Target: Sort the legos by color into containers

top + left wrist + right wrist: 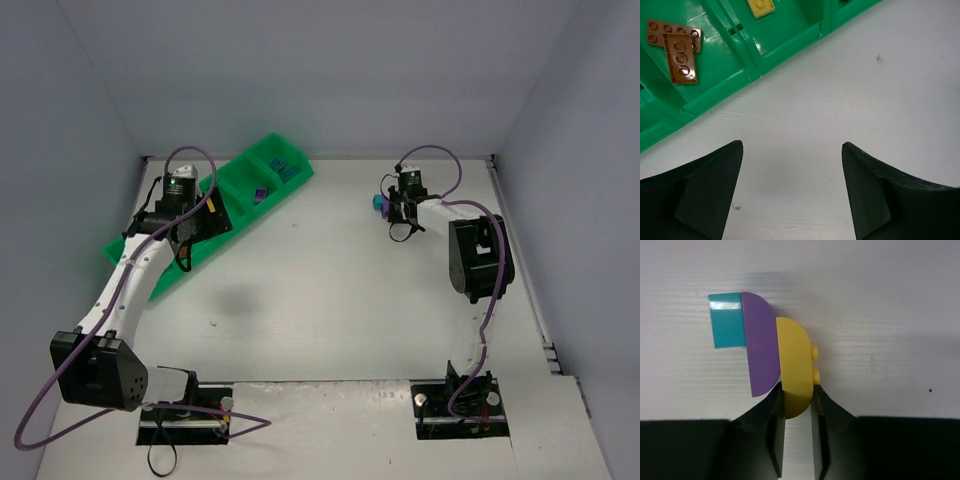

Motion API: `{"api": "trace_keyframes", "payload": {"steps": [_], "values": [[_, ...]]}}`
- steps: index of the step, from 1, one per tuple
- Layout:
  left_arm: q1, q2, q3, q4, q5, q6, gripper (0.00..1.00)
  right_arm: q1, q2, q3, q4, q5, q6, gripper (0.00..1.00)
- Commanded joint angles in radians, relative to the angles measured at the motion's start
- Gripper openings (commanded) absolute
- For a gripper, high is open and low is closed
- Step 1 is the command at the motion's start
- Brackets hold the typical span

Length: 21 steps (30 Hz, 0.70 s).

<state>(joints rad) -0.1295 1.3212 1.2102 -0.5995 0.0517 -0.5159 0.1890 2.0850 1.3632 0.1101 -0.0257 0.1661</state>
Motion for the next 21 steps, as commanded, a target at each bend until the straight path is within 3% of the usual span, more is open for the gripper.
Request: {"api": "trace_keyframes", "payload": {"steps": [1, 3, 9, 14, 21], "values": [[-0.010, -0.046, 0.011, 0.020, 0.007, 0.008, 0.74, -0.006, 0.026, 0.037, 0.000, -0.028, -0.017, 0.07], [-0.015, -0.051, 0.012, 0.021, 0.017, 0.014, 0.74, -0.006, 0.017, 0.031, 0.000, -0.029, -0.031, 0.00], [-0.045, -0.057, 0.012, 0.041, 0.062, 0.014, 0.74, 0.021, -0.069, -0.047, 0.011, -0.049, -0.037, 0.00], [-0.102, -0.060, 0.009, 0.095, 0.144, -0.024, 0.74, 0.138, -0.231, -0.209, 0.074, -0.051, -0.045, 0.00], [-0.165, -0.045, -0.032, 0.305, 0.312, -0.200, 0.74, 0.289, -0.442, -0.380, 0.183, -0.103, -0.028, 0.00]]}}
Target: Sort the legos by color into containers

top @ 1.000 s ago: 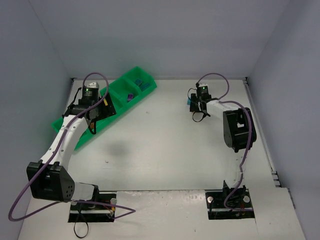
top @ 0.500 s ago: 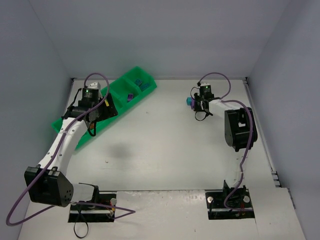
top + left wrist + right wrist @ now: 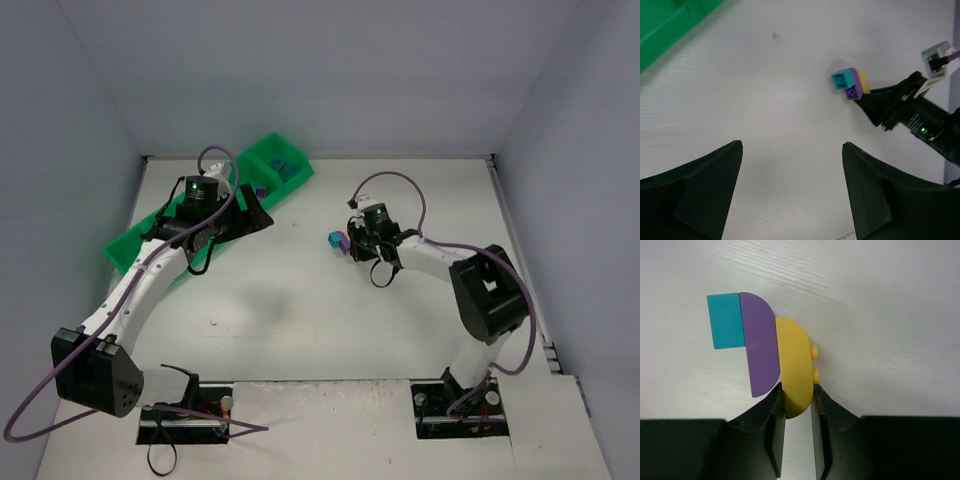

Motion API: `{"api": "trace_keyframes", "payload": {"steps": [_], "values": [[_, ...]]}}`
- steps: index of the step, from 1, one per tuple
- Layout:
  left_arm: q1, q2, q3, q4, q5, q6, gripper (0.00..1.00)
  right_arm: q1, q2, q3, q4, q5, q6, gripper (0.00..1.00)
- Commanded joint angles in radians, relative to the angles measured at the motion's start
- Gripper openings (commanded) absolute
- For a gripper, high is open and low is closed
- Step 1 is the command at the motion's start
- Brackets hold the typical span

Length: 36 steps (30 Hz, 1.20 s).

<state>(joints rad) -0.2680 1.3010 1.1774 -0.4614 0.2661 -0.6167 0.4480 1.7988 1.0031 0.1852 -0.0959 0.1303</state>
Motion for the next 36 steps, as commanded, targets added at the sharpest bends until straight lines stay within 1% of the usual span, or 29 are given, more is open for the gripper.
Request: {"api": "trace_keyframes", "payload": {"steps": [1, 5, 9, 12, 15, 23, 29, 36], "values": [[-0.034, -0.016, -0.010, 0.185, 0.111, -0.115, 0.75, 0.043, -0.197, -0.033, 0.128, -0.030, 0.011, 0.00], [-0.069, 0.010, -0.033, 0.277, 0.179, -0.188, 0.81, 0.084, -0.294, -0.104, 0.171, -0.041, 0.015, 0.00], [-0.108, 0.041, -0.047, 0.349, 0.251, -0.209, 0.82, 0.087, -0.374, -0.146, 0.217, -0.073, -0.004, 0.00], [-0.135, 0.053, -0.053, 0.409, 0.289, -0.209, 0.82, 0.087, -0.423, -0.158, 0.220, -0.094, -0.015, 0.00], [-0.160, 0.066, -0.041, 0.438, 0.289, -0.195, 0.81, 0.087, -0.475, -0.166, 0.220, -0.116, -0.024, 0.00], [-0.234, 0.133, -0.009, 0.510, 0.256, -0.201, 0.82, 0.089, -0.552, -0.182, 0.223, -0.153, -0.032, 0.00], [-0.254, 0.162, 0.001, 0.573, 0.237, -0.225, 0.81, 0.089, -0.589, -0.196, 0.220, -0.169, -0.037, 0.00], [-0.260, 0.159, -0.012, 0.655, 0.225, -0.248, 0.80, 0.089, -0.608, -0.207, 0.209, -0.173, -0.038, 0.00]]}}
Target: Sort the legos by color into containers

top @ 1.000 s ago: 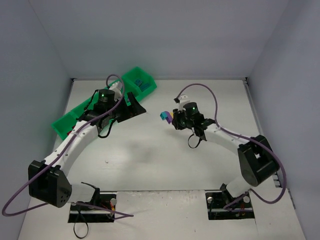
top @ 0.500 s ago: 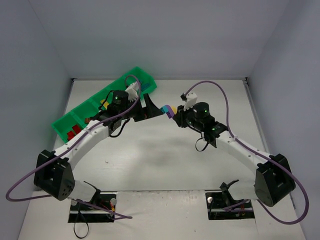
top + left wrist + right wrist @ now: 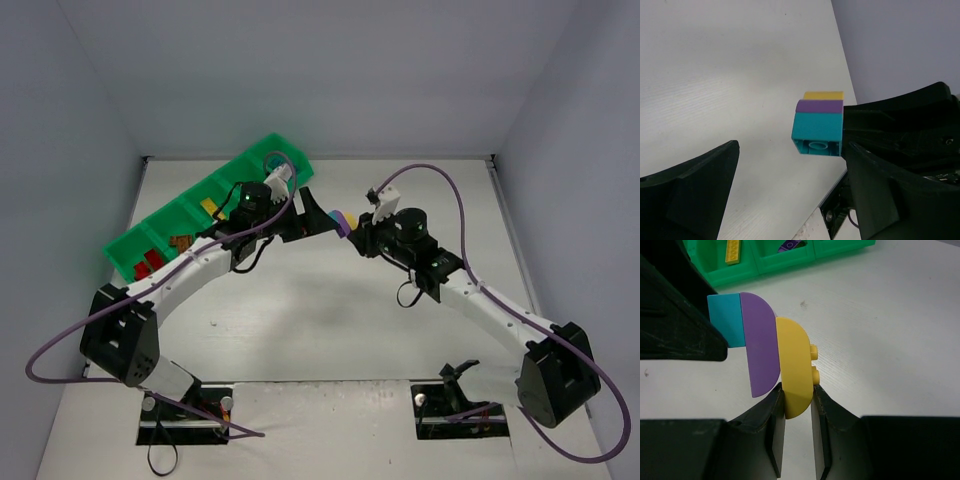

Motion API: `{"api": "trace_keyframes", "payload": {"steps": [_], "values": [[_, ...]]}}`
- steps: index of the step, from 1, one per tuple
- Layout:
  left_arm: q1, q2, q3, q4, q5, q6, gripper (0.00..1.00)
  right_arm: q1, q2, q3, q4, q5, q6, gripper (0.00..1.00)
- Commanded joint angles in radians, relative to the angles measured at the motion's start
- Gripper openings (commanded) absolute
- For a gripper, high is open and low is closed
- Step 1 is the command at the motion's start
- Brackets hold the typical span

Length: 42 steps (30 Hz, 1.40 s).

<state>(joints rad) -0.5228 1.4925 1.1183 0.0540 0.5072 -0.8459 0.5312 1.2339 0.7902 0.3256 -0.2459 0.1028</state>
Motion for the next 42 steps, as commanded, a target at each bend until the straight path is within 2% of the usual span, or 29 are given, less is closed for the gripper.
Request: {"api": "trace_keyframes", "payload": {"steps": [1, 16, 24, 29, 36, 37, 40, 42], "values": [[-0.003, -0.040, 0.043, 0.147, -0.019, -0.021, 0.80, 0.006, -0.045, 0.007, 0.069, -0.023, -0.012, 0.00], [-0.008, -0.023, 0.017, 0.218, 0.031, -0.027, 0.60, 0.006, -0.033, 0.014, 0.078, -0.041, -0.009, 0.00], [-0.014, -0.009, 0.014, 0.228, 0.071, -0.032, 0.58, 0.004, -0.031, 0.007, 0.089, -0.038, -0.005, 0.00], [-0.016, -0.003, 0.011, 0.228, 0.082, -0.031, 0.52, 0.004, -0.025, 0.010, 0.095, -0.041, -0.003, 0.00], [-0.016, -0.003, 0.021, 0.216, 0.096, -0.022, 0.25, 0.000, -0.024, 0.007, 0.098, -0.038, -0.008, 0.00], [-0.016, -0.003, 0.024, 0.211, 0.099, -0.021, 0.16, -0.005, -0.021, 0.006, 0.099, -0.036, -0.008, 0.00], [-0.014, -0.008, 0.031, 0.182, 0.114, -0.007, 0.07, -0.011, -0.021, 0.003, 0.099, -0.032, -0.012, 0.00], [-0.014, -0.009, 0.031, 0.164, 0.120, 0.002, 0.07, -0.014, -0.021, 0.001, 0.098, -0.030, -0.018, 0.00]]}}
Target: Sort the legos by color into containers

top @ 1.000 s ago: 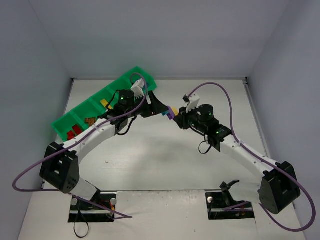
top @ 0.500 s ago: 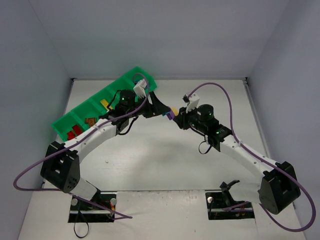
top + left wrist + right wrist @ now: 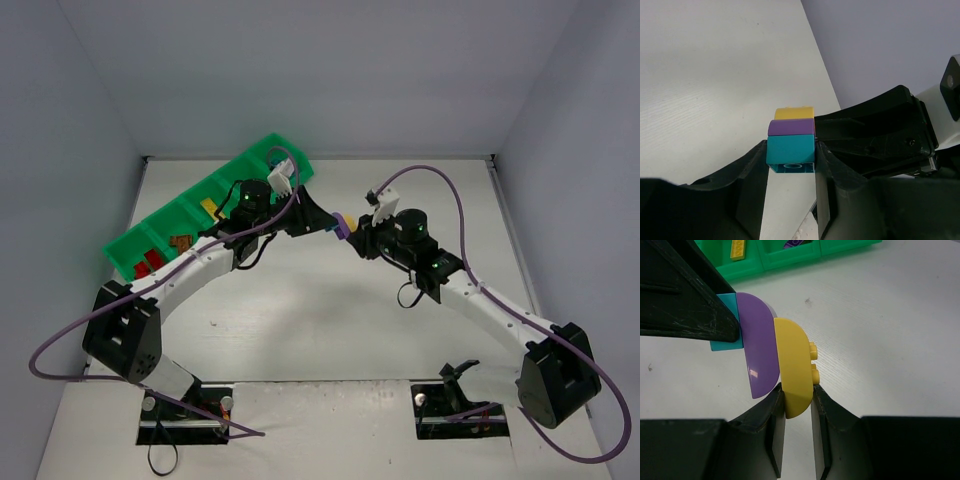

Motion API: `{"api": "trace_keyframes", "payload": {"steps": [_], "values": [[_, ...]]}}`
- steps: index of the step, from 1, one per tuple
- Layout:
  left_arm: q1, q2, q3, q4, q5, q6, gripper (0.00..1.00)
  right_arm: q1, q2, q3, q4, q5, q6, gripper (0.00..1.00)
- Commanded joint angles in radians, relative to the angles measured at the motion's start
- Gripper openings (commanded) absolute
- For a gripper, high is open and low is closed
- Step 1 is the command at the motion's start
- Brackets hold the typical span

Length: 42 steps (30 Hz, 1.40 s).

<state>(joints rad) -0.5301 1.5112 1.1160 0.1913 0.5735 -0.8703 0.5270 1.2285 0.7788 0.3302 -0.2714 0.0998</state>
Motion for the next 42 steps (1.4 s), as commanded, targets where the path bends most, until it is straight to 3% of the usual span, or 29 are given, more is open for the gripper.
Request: {"api": "trace_keyframes", "payload": {"steps": [1, 15, 21, 25, 26, 33, 42], "values": [[-0.005, -0.032, 0.031, 0.020, 0.058, 0.031, 0.07, -0.013, -0.017, 0.011, 0.095, -0.002, -0.017, 0.00], [0.005, -0.046, 0.028, -0.075, 0.157, 0.089, 0.02, -0.081, -0.015, -0.003, 0.081, -0.008, -0.048, 0.00], [0.021, -0.075, 0.022, -0.133, 0.118, 0.131, 0.02, -0.084, -0.003, 0.004, 0.056, -0.002, -0.063, 0.00], [0.067, -0.088, 0.044, -0.179, 0.010, 0.169, 0.02, -0.085, -0.009, -0.016, 0.047, 0.030, -0.052, 0.00], [0.079, -0.086, 0.065, -0.243, -0.079, 0.191, 0.02, -0.088, -0.008, -0.018, 0.038, 0.037, -0.049, 0.00], [0.093, 0.061, 0.306, -0.299, -0.502, 0.528, 0.02, -0.091, -0.029, -0.030, 0.027, 0.028, -0.028, 0.00], [0.182, 0.409, 0.665, -0.240, -0.607, 0.622, 0.02, -0.091, -0.058, -0.024, 0.001, -0.006, -0.026, 0.00]]}}
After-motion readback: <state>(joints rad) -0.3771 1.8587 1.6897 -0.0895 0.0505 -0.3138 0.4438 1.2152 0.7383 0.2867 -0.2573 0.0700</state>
